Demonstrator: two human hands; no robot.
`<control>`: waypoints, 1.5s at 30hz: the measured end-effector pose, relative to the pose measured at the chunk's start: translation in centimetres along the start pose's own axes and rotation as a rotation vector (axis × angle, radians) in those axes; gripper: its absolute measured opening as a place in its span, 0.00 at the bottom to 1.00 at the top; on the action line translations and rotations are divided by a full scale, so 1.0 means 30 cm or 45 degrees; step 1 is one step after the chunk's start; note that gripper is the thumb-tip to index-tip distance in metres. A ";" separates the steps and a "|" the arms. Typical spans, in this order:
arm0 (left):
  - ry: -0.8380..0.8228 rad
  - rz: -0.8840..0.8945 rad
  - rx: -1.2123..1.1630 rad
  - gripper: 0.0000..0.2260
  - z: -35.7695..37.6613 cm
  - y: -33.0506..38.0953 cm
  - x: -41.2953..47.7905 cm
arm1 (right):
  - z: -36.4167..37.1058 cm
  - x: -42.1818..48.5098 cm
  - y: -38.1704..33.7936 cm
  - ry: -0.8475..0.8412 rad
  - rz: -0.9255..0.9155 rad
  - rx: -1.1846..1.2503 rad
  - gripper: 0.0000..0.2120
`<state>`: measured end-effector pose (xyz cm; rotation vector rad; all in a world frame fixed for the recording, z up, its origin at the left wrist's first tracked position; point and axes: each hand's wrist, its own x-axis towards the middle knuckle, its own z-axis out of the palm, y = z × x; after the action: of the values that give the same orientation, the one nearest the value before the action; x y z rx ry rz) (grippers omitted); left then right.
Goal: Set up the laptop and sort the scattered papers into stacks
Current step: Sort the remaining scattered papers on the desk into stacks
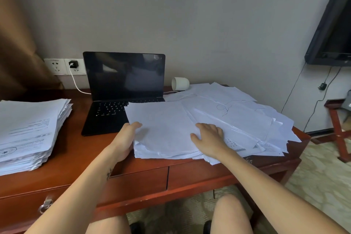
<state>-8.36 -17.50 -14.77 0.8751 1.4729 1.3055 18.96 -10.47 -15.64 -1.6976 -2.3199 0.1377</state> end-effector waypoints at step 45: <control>-0.061 0.307 0.035 0.17 0.160 -0.025 0.194 | -0.181 0.103 0.308 0.477 -0.024 0.144 0.14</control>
<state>-5.45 -10.72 -16.50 1.1221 1.3828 1.4308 28.05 -5.08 -12.08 -1.4985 -2.0124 -0.0490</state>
